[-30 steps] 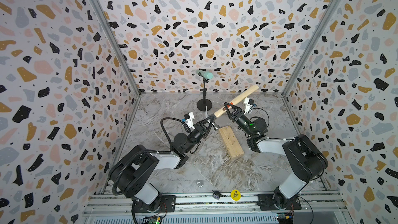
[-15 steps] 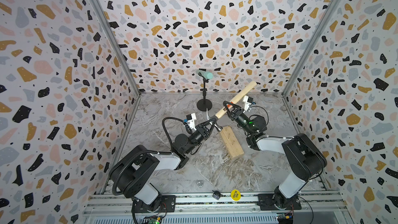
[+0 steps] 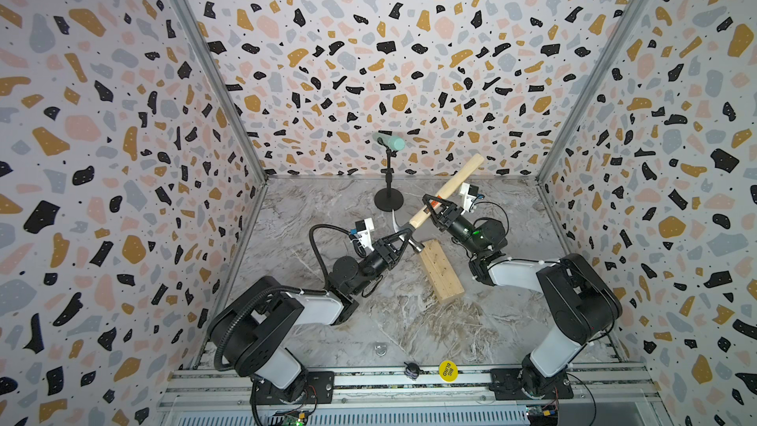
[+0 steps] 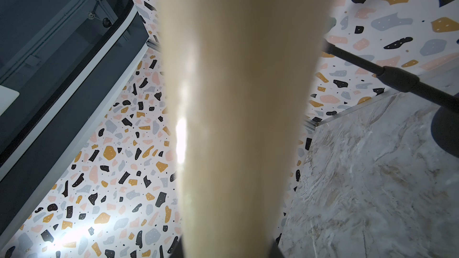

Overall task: Use a claw hammer to pull out a nail
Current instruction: Pick up the hammer at the center of the board.

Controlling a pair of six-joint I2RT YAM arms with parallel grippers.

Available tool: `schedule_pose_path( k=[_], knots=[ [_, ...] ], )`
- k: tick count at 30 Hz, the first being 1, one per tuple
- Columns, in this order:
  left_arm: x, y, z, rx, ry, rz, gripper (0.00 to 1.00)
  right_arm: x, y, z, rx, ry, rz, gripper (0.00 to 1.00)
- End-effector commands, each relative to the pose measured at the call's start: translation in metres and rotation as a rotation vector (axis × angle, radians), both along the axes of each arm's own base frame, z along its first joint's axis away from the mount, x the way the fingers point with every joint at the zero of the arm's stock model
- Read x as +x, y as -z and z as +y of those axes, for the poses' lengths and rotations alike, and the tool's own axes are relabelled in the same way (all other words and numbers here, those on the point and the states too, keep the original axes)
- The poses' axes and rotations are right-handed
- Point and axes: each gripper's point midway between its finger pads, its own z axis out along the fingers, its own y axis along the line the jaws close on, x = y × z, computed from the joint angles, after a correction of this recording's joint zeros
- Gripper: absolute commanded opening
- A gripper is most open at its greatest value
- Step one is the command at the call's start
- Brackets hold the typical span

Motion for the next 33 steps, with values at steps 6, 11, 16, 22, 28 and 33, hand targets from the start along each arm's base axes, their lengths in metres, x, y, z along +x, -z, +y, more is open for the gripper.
schedule_pose_path(
  k=[6, 11, 16, 22, 28, 33],
  knots=[
    [-0.019, -0.039, -0.001, -0.056, 0.047, -0.150, 0.12, -0.016, -0.053, -0.005, 0.030, -0.012, -0.147, 0.00],
    [-0.019, -0.041, -0.001, -0.058, 0.045, -0.153, 0.21, -0.019, -0.058, -0.008, 0.027, -0.008, -0.155, 0.00],
    [-0.018, -0.039, -0.001, -0.051, 0.042, -0.148, 0.28, -0.021, -0.067, -0.014, 0.026, 0.002, -0.169, 0.00],
    [-0.016, -0.036, -0.001, -0.043, 0.039, -0.142, 0.42, -0.023, -0.075, -0.020, 0.026, 0.010, -0.182, 0.00],
    [-0.016, -0.036, 0.000, -0.039, 0.038, -0.141, 0.51, -0.023, -0.079, -0.025, 0.025, 0.018, -0.191, 0.00],
    [-0.012, -0.027, 0.004, 0.016, 0.021, -0.126, 0.55, -0.024, -0.088, -0.030, 0.017, 0.026, -0.219, 0.00]
  ],
)
